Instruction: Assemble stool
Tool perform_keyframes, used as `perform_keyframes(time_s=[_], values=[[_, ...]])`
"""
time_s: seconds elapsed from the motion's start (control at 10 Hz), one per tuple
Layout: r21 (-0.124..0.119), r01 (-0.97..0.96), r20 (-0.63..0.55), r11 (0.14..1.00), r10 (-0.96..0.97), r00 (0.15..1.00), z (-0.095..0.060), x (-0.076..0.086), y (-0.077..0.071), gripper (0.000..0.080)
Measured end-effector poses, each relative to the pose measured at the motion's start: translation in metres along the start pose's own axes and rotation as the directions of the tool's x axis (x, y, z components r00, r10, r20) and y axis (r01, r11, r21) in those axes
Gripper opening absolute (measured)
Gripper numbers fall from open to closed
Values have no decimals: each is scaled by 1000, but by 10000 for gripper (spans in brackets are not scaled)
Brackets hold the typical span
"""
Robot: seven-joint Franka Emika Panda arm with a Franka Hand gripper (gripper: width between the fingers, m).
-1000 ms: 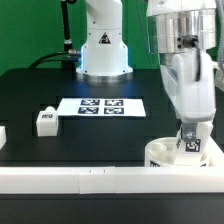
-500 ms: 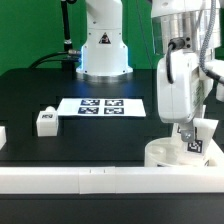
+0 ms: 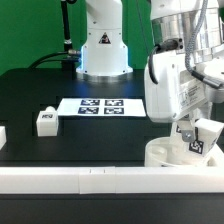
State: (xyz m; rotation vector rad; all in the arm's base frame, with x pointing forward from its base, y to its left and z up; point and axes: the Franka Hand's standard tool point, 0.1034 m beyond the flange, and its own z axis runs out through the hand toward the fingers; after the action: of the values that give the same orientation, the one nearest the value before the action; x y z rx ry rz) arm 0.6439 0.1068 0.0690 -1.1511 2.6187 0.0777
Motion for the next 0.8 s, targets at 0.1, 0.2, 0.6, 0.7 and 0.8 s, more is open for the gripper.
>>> perform_keyframes(time_s=[0.1, 0.2, 0.6, 0.7, 0.8], values=[[5, -27, 11, 1000, 27, 1000, 0, -1, 2, 337], [9, -44, 16, 999, 44, 999, 0, -1, 4, 337], [11, -50, 21, 999, 49, 999, 1, -1, 5, 337], [11, -51, 21, 999, 50, 999, 1, -1, 5, 337], [12, -11, 21, 1000, 10, 1000, 1, 0, 5, 337]])
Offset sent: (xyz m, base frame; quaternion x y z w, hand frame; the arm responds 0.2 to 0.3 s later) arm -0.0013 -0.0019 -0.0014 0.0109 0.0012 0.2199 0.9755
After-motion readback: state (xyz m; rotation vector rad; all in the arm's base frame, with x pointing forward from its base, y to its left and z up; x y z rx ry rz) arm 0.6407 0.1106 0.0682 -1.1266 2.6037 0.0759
